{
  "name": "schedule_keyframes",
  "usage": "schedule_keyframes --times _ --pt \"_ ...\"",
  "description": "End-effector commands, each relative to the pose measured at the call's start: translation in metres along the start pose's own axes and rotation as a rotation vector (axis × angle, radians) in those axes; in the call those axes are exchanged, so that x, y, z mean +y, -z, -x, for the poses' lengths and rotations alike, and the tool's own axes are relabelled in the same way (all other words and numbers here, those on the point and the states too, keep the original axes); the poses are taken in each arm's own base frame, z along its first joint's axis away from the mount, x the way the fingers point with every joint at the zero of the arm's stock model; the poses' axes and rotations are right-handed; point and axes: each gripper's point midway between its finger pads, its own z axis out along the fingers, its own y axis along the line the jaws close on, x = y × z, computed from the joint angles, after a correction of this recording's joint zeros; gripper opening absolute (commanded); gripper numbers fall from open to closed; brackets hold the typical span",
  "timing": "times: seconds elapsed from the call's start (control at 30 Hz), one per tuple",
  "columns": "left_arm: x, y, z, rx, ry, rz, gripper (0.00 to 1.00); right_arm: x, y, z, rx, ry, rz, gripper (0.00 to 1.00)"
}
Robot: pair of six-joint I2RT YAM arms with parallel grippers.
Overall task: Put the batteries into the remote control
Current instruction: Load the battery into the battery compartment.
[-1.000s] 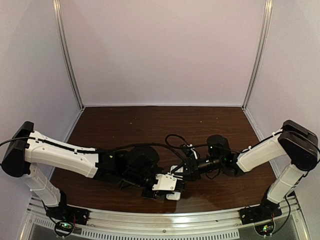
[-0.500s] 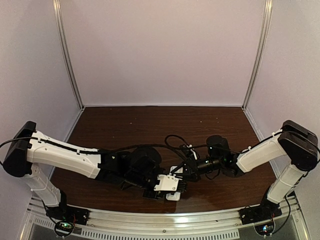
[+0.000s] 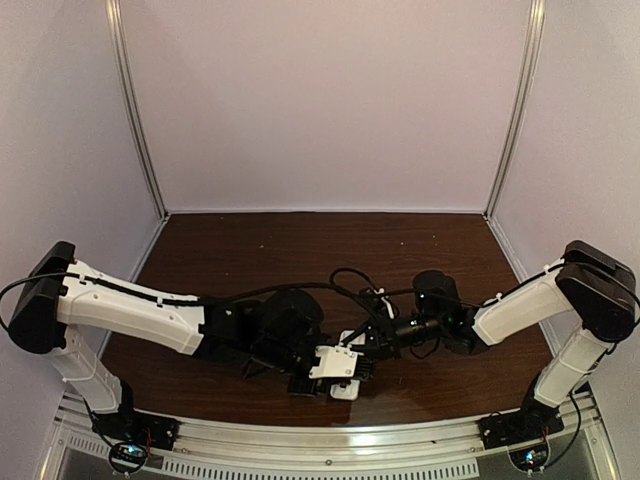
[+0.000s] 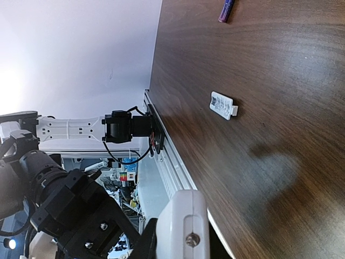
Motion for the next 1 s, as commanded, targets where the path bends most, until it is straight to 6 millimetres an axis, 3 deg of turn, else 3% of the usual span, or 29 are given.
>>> schedule_keyframes --times 0.0,0.47,0.7,0.87,0.97 --pt "0.01 -0.007 -0.031 0.068 0.046 0.023 0.09 0.053 -0.001 -0.014 0.07 0.084 0.163 0.0" --pt "0.017 -0.003 -0.053 0.05 0.077 0.01 0.06 0.102 0.005 -0.027 0.126 0.121 0.345 0.0" --pt "0.023 0.0 -0.069 0.078 0.095 0.024 0.05 0.111 0.004 -0.036 0.16 0.131 0.371 0.0" --pt "0.018 0.005 -0.064 0.059 0.074 -0.001 0.07 0.1 0.001 -0.034 0.149 0.124 0.322 0.0" --pt "0.015 0.018 -0.033 -0.007 0.021 0.022 0.16 0.074 -0.005 -0.025 0.111 0.126 0.209 0.0"
